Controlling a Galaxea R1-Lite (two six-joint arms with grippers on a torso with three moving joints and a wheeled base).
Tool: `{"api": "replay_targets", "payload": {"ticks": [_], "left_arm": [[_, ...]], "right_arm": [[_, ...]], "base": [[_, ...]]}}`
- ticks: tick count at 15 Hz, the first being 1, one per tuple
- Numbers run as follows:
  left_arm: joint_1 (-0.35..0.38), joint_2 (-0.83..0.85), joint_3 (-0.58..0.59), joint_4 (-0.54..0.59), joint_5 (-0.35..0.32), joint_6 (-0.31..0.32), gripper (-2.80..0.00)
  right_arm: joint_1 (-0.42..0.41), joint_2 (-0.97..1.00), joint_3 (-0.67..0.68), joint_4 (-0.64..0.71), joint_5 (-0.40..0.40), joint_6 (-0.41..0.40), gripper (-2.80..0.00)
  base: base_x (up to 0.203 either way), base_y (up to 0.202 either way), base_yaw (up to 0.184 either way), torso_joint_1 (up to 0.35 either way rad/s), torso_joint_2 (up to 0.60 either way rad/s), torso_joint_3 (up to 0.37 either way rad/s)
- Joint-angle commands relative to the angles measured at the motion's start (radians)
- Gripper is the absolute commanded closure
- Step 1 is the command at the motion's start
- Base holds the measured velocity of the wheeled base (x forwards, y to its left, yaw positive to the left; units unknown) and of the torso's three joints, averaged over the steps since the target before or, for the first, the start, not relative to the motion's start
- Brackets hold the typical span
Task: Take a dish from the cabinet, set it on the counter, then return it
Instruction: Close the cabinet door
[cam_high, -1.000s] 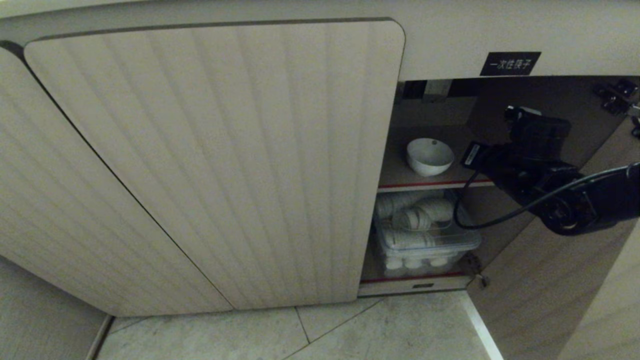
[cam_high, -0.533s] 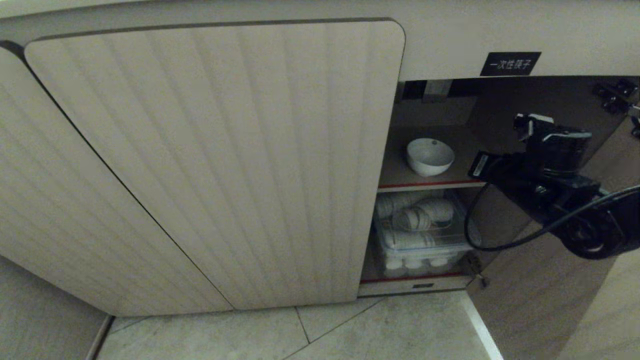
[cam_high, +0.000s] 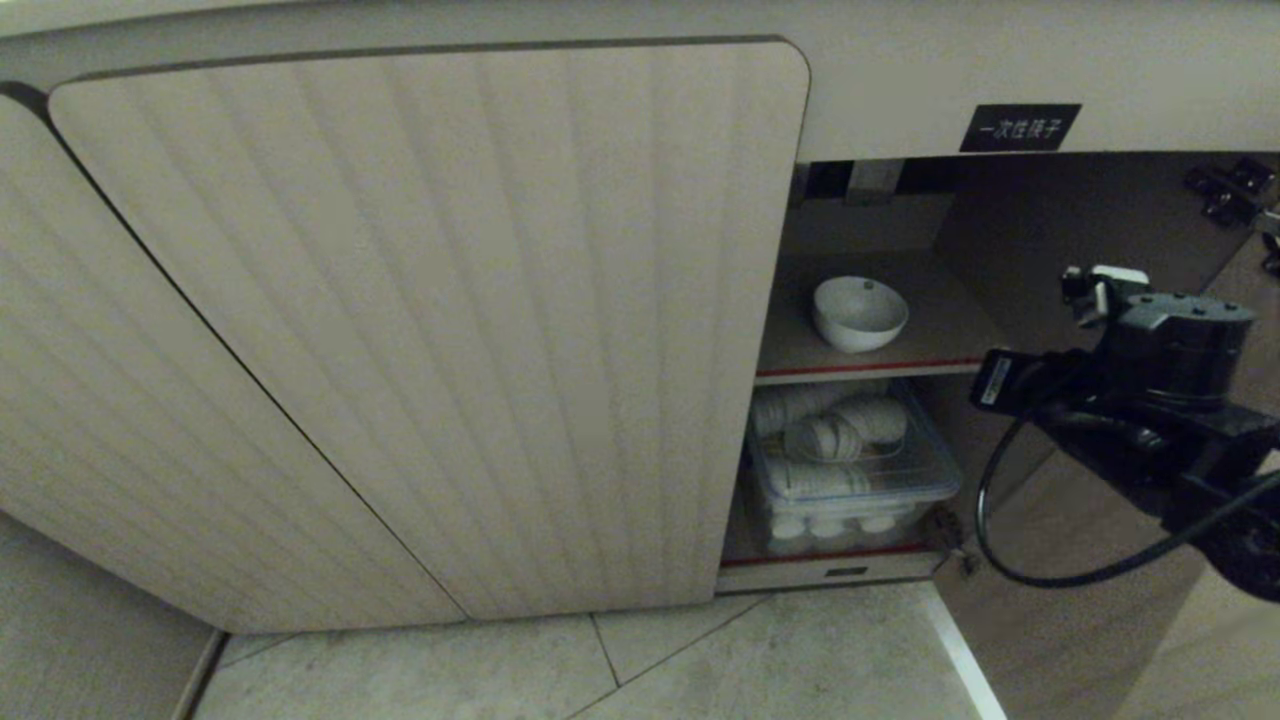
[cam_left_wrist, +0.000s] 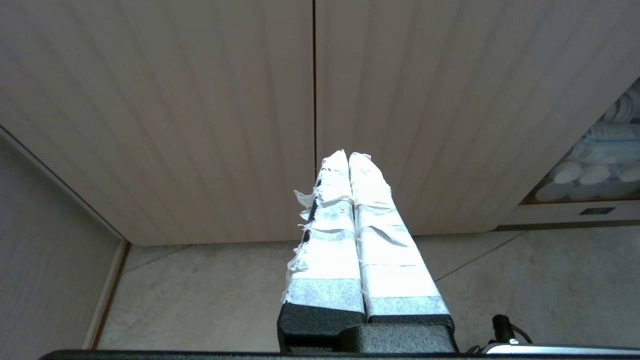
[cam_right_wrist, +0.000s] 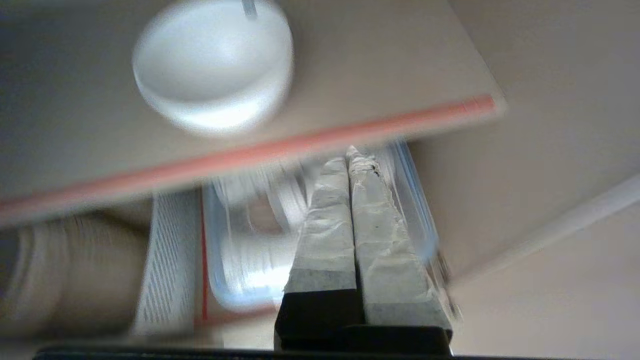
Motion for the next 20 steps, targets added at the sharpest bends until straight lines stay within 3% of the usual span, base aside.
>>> {"api": "replay_targets", "payload": {"ticks": [1,13,16,20], "left_arm": [[0.0,0.0,0.0,0.0,0.0,-0.001,0.0],[0.0,0.0,0.0,0.0,0.001,-0.001,0.0],[0.0,0.0,-0.001,0.0,0.0,-0.001,0.0],[0.0,0.0,0.001,0.0,0.001,-0.001,0.0]], "right_arm": [[-0.001,-0.075,0.067,0.004,-0.002,0.001,0.0],[-0.007,-0.497,0.627,0.058,-0.001,-0.084,0.0],[-0.056,-0.629,0.681,0.098,0.062,-0.131,0.0],[-0.069,-0.852,0.687,0.309,0.099,-0.169,0.0]], "base": [[0.0,0.0,0.0,0.0,0.0,0.0],[0.0,0.0,0.0,0.0,0.0,0.0],[0.0,0.0,0.0,0.0,0.0,0.0],[0.0,0.0,0.0,0.0,0.0,0.0]]}}
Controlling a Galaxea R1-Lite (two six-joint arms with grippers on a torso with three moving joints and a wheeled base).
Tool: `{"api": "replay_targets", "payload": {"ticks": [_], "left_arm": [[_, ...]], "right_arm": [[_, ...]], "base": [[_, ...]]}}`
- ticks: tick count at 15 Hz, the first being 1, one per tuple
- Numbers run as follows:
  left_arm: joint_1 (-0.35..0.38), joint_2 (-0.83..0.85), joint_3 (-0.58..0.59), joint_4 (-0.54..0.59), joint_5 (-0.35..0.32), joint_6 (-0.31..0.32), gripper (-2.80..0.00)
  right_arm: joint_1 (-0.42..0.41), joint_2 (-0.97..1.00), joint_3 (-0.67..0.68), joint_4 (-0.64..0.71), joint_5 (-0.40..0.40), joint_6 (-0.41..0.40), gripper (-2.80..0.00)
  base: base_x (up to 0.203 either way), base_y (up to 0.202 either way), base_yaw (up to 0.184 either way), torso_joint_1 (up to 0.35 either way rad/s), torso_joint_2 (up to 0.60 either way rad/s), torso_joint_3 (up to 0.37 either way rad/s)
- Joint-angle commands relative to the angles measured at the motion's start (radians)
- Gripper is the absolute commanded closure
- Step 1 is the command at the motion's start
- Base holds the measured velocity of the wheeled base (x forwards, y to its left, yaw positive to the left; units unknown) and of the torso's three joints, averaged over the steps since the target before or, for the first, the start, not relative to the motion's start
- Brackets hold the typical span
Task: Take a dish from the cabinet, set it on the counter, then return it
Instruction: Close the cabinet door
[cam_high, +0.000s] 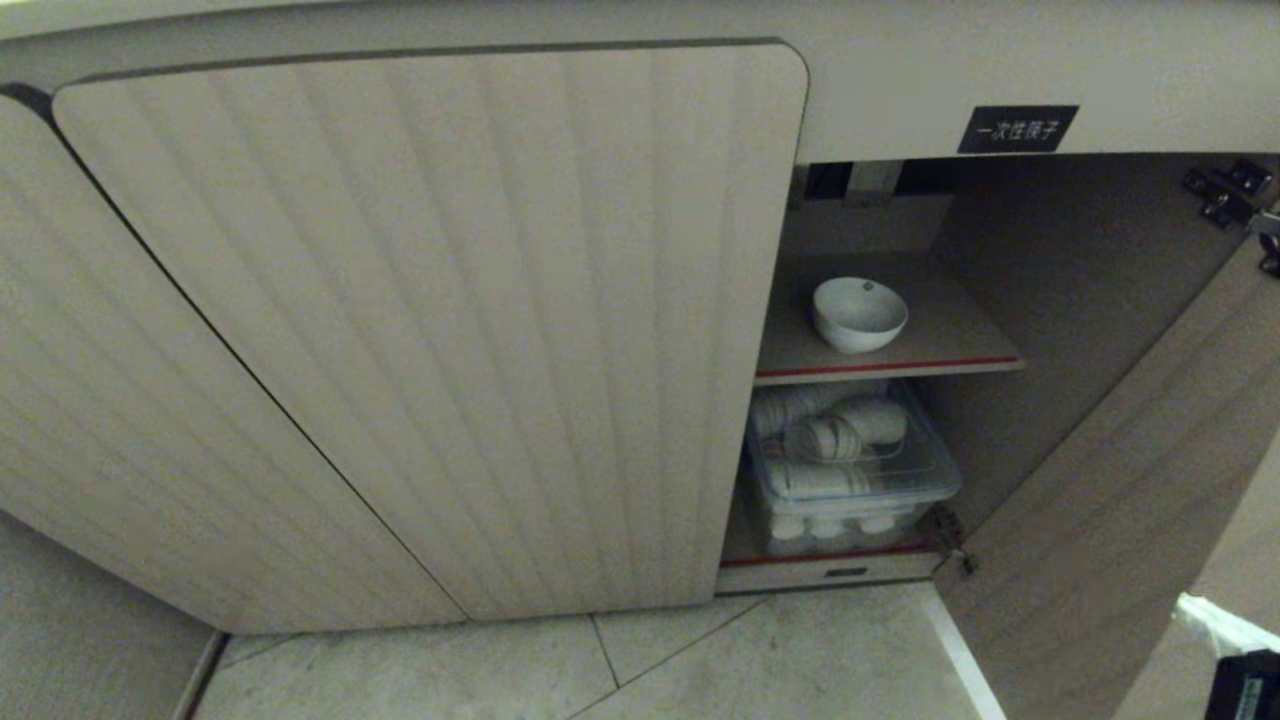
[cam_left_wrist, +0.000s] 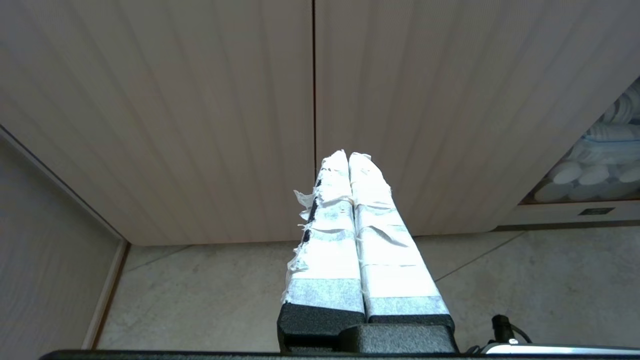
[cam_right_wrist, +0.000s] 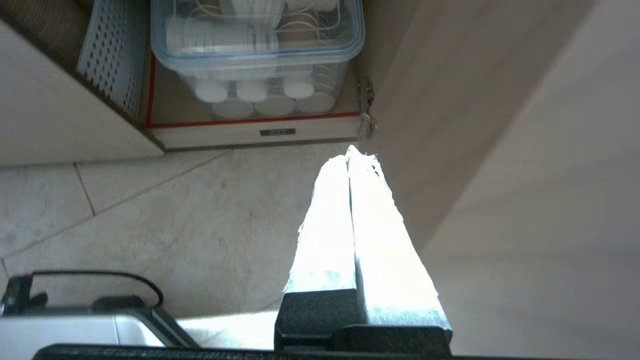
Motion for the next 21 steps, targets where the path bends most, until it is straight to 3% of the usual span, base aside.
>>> {"api": "replay_targets", "payload": {"ticks": [1,6,11,20,21], "left_arm": [[0.0,0.0,0.0,0.0,0.0,-0.001,0.0],[0.0,0.0,0.001,0.0,0.0,-0.001,0.0],[0.0,0.0,-0.001,0.0,0.0,-0.001,0.0],[0.0,0.0,0.0,0.0,0.0,-0.001,0.0],[0.0,0.0,0.001,0.0,0.0,-0.001,0.0]], "right_arm": [[-0.009,-0.203,0.005,0.144,0.002,-0.018,0.0],[-0.079,-0.515,0.005,0.466,0.042,-0.072,0.0],[-0.157,-0.748,0.005,0.643,0.184,-0.103,0.0],[-0.129,-1.005,0.005,0.658,0.191,-0.084,0.0],[-0.129,-1.005,0.005,0.66,0.187,-0.043,0.0]], "base": [[0.0,0.0,0.0,0.0,0.0,0.0],[0.0,0.0,0.0,0.0,0.0,0.0],[0.0,0.0,0.0,0.0,0.0,0.0],[0.0,0.0,0.0,0.0,0.0,0.0],[0.0,0.0,0.0,0.0,0.0,0.0]]}}
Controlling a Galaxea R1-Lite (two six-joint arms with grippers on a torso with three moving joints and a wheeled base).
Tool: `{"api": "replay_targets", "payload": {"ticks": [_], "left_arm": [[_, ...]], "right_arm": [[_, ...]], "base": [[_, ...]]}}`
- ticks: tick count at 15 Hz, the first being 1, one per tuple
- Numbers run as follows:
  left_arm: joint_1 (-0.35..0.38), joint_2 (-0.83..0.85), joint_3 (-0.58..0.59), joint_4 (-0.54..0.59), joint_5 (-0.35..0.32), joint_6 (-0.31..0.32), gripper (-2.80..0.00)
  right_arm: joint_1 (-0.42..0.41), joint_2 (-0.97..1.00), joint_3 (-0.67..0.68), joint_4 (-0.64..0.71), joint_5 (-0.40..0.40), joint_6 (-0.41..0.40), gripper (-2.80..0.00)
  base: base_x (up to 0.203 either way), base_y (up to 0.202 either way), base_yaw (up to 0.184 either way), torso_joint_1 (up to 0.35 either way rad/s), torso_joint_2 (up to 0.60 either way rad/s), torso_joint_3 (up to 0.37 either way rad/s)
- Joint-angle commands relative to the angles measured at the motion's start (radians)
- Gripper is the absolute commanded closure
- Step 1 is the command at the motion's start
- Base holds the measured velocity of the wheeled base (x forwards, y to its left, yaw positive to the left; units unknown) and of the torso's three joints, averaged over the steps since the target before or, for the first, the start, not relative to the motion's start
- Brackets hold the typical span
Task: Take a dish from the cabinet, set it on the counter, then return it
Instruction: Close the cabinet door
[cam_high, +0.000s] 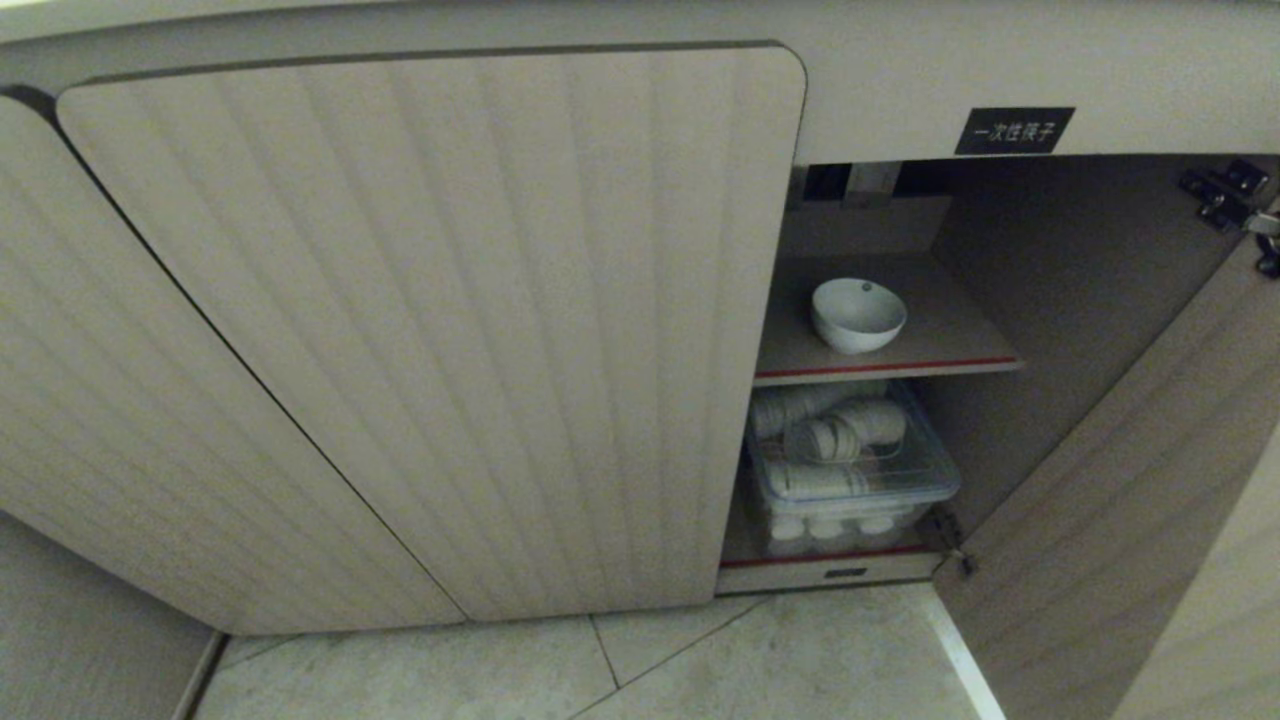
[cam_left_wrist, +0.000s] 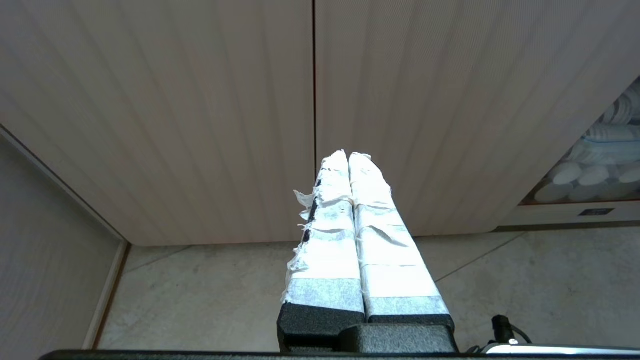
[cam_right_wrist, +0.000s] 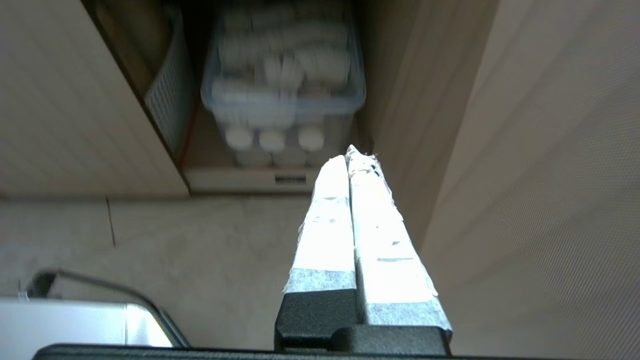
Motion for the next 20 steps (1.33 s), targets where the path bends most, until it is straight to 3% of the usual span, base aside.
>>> {"api": "replay_targets", "payload": {"ticks": [1,3,20], "left_arm": [[0.0,0.0,0.001,0.0,0.002,-0.001,0.0],[0.0,0.0,0.0,0.0,0.001,-0.001,0.0],[0.0,0.0,-0.001,0.0,0.001,-0.001,0.0]], "right_arm": [[0.002,-0.043,0.0,0.001,-0.004,0.062,0.0],[0.001,-0.043,0.0,0.0,-0.004,0.095,0.0],[0.001,-0.043,0.0,-0.001,-0.004,0.095,0.0]], "base": [[0.0,0.0,0.0,0.0,0.0,0.0],[0.0,0.0,0.0,0.0,0.0,0.0],[0.0,0.0,0.0,0.0,0.0,0.0]]}}
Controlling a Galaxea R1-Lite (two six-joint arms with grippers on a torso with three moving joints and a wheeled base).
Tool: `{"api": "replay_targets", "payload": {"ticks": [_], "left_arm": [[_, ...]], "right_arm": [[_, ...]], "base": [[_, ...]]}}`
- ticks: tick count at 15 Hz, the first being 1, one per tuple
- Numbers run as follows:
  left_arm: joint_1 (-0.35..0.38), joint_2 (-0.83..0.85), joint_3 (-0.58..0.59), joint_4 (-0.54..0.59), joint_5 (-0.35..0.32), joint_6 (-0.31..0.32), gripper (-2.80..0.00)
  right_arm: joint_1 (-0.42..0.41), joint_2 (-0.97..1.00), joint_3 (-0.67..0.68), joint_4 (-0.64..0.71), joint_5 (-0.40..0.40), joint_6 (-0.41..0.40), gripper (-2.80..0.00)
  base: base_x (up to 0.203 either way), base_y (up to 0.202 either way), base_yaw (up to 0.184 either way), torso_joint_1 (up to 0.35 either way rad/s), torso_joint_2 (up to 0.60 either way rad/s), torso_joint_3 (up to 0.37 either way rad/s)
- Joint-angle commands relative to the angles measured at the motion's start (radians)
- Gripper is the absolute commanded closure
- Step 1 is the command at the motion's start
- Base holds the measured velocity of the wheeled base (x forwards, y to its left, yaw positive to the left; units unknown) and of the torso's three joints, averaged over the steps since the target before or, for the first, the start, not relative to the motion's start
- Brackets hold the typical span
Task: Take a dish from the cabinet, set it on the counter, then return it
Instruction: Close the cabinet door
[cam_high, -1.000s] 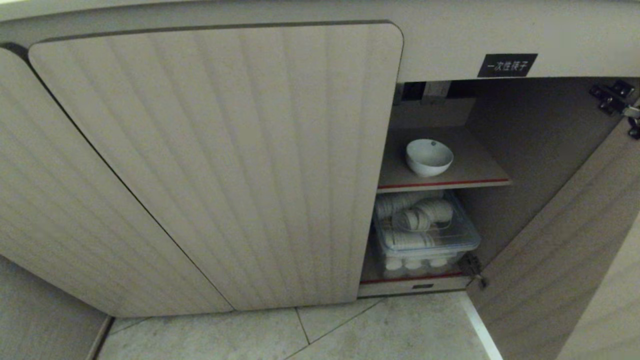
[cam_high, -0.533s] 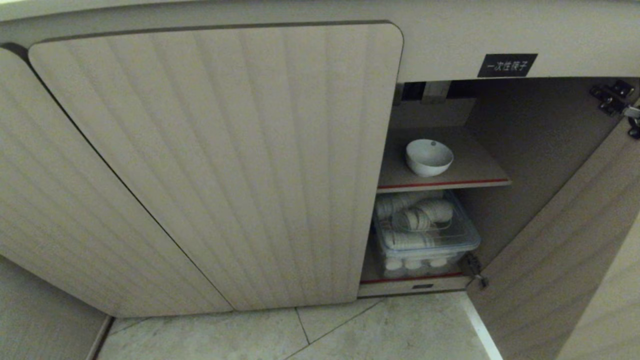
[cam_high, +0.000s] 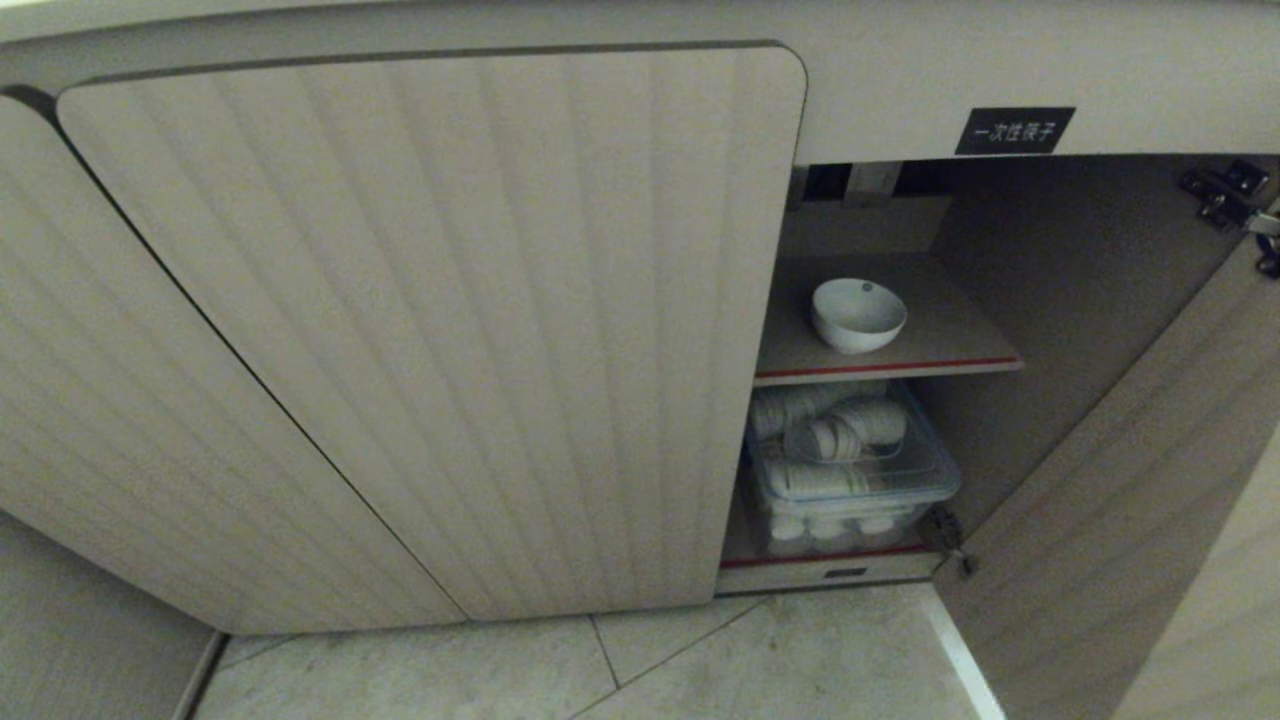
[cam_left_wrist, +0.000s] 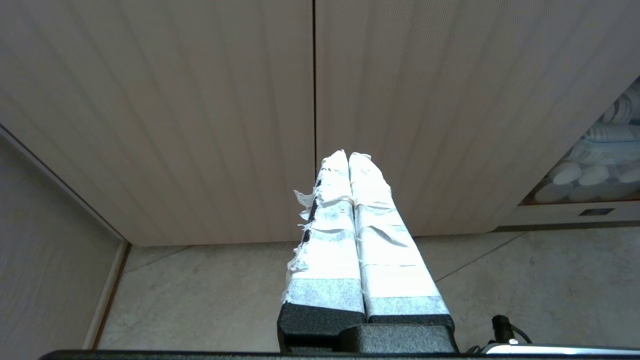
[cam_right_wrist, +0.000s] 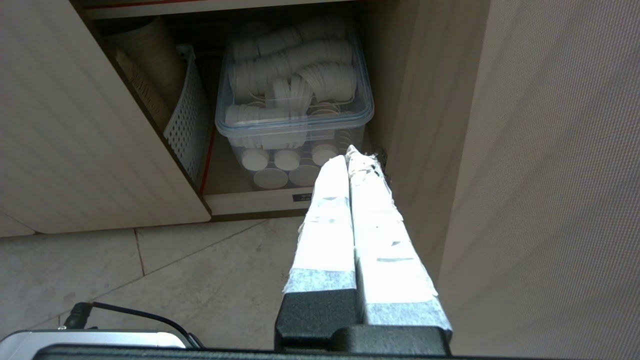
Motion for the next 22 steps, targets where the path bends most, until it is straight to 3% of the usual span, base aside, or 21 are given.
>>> {"api": "replay_targets", "payload": {"ticks": [1,22], "left_arm": [[0.0,0.0,0.0,0.0,0.0,-0.001,0.0],[0.0,0.0,0.001,-0.002,0.001,-0.001,0.0]], "right_arm": [[0.001,0.002,0.0,-0.001,0.0,0.0,0.0],[0.0,0.002,0.0,-0.001,0.0,0.0,0.0]], "base": [[0.0,0.0,0.0,0.0,0.0,0.0],[0.0,0.0,0.0,0.0,0.0,0.0]]}}
